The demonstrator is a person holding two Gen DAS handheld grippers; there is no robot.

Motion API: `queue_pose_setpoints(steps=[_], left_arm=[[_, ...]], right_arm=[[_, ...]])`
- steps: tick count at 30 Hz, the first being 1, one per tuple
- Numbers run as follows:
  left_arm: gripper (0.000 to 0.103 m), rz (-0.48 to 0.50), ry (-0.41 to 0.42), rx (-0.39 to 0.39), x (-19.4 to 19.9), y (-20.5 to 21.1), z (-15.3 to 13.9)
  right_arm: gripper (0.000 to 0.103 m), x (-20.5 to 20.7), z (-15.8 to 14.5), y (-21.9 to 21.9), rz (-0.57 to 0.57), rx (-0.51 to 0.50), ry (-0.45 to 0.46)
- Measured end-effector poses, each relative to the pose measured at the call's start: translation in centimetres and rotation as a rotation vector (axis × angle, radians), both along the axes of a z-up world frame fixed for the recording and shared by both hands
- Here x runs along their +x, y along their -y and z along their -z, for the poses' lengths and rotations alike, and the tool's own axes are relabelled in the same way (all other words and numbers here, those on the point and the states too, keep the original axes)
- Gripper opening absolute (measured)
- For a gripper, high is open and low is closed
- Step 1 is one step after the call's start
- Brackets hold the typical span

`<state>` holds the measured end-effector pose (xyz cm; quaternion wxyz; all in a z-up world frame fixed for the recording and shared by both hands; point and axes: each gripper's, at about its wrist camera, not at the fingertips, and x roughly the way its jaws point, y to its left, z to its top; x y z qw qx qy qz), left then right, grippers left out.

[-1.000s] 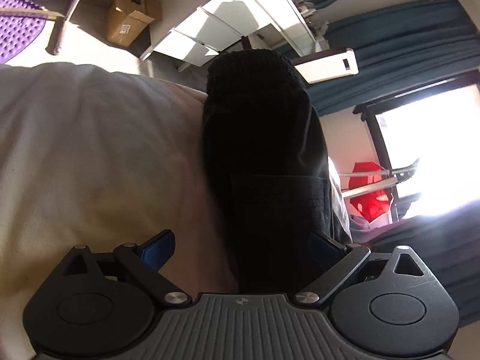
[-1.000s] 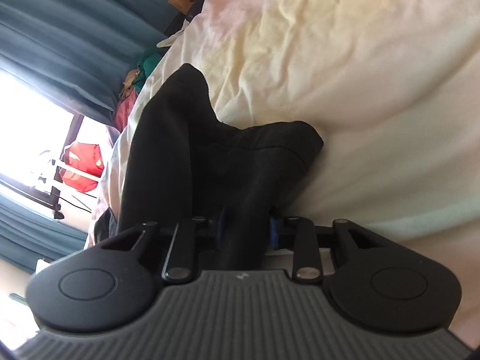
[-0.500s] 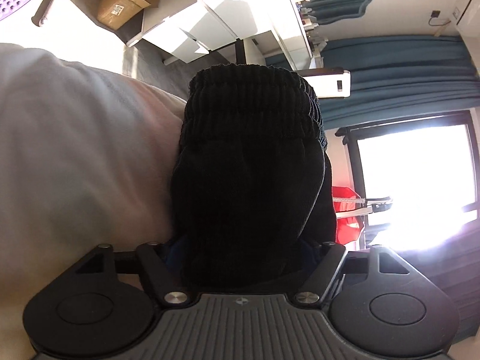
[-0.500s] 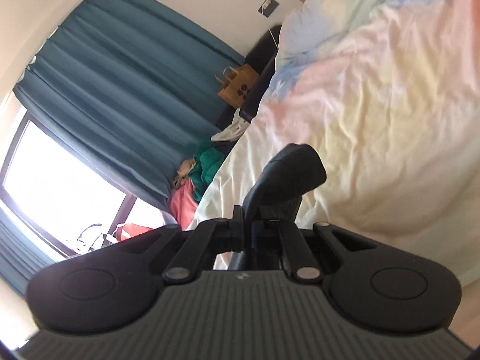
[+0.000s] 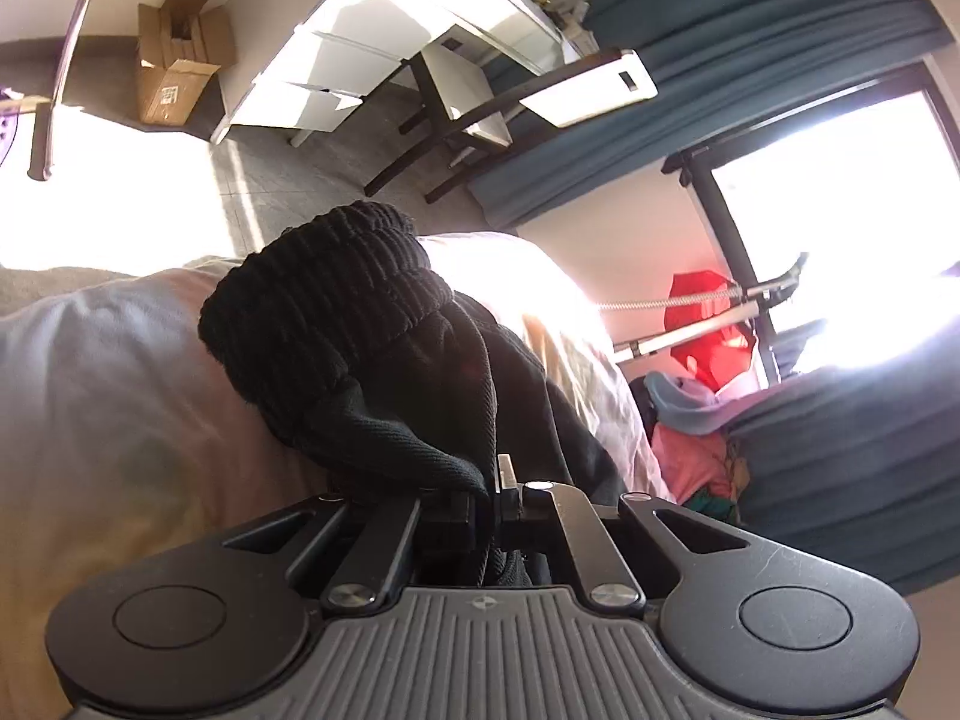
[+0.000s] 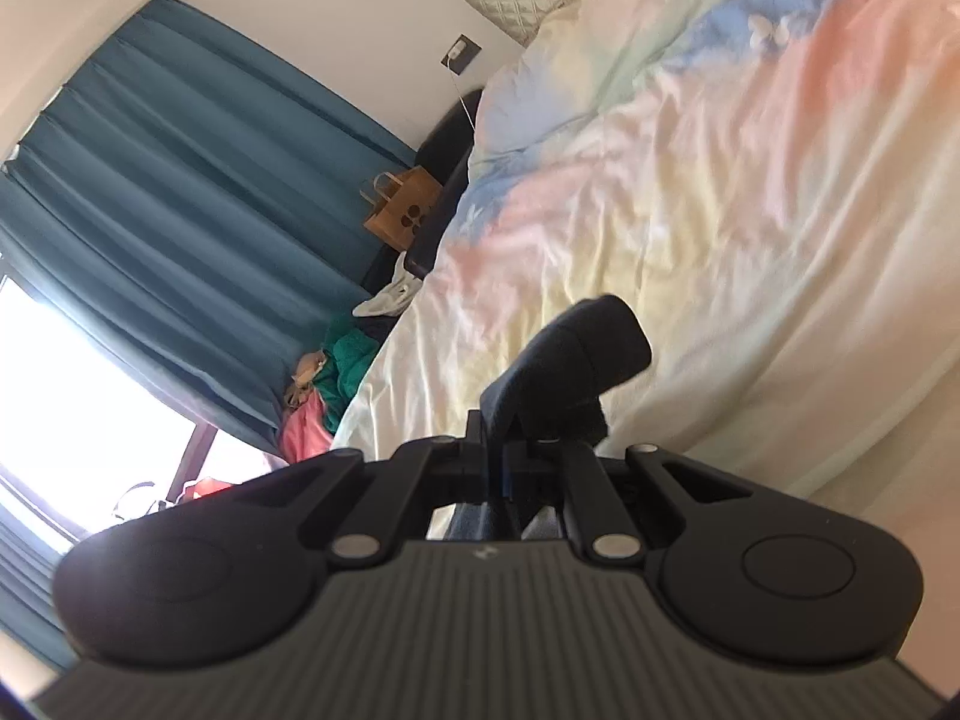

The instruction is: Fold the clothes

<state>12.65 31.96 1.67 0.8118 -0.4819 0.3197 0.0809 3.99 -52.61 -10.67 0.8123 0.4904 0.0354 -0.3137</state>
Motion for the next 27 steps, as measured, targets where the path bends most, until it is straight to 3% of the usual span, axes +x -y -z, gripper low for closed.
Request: queue_pose_setpoints(steps=[3,5,8,11,16,21,27], left_arm=[[0.010,0.018,-0.036,-0.046,-1.4,0.0,2.3],[0.026,0.034,-0.063,-0.089,-3.0,-0.6,4.9],[0.036,0.005,-0.079,-0.184,-5.8,-2.8,9.2],[0.062,-0.059,-0.043,-0.250,-8.9,-5.4,11.9],[0.074,-0.135,0.073,-0.305,-11.5,-8.6,14.8],[0.070,-0.118,0.098,-0.255,-9.3,-8.3,17.0],[0.069,-0.126,0.137,-0.186,-4.5,-6.0,16.6]], right_arm=[[0.007,-1.3,0.8,0.3,0.010,0.033,-0.061],[0.007,-1.8,1.9,0.4,0.018,0.056,-0.074],[0.007,-2.3,3.1,0.7,0.034,0.103,-0.051],[0.007,-2.6,3.7,0.9,0.040,0.145,0.001],[0.007,-2.4,3.8,1.1,0.025,0.154,0.017],[0.007,-2.2,4.1,1.3,0.017,0.157,0.025],[0.007,-1.3,4.1,1.7,-0.010,0.136,0.031]])
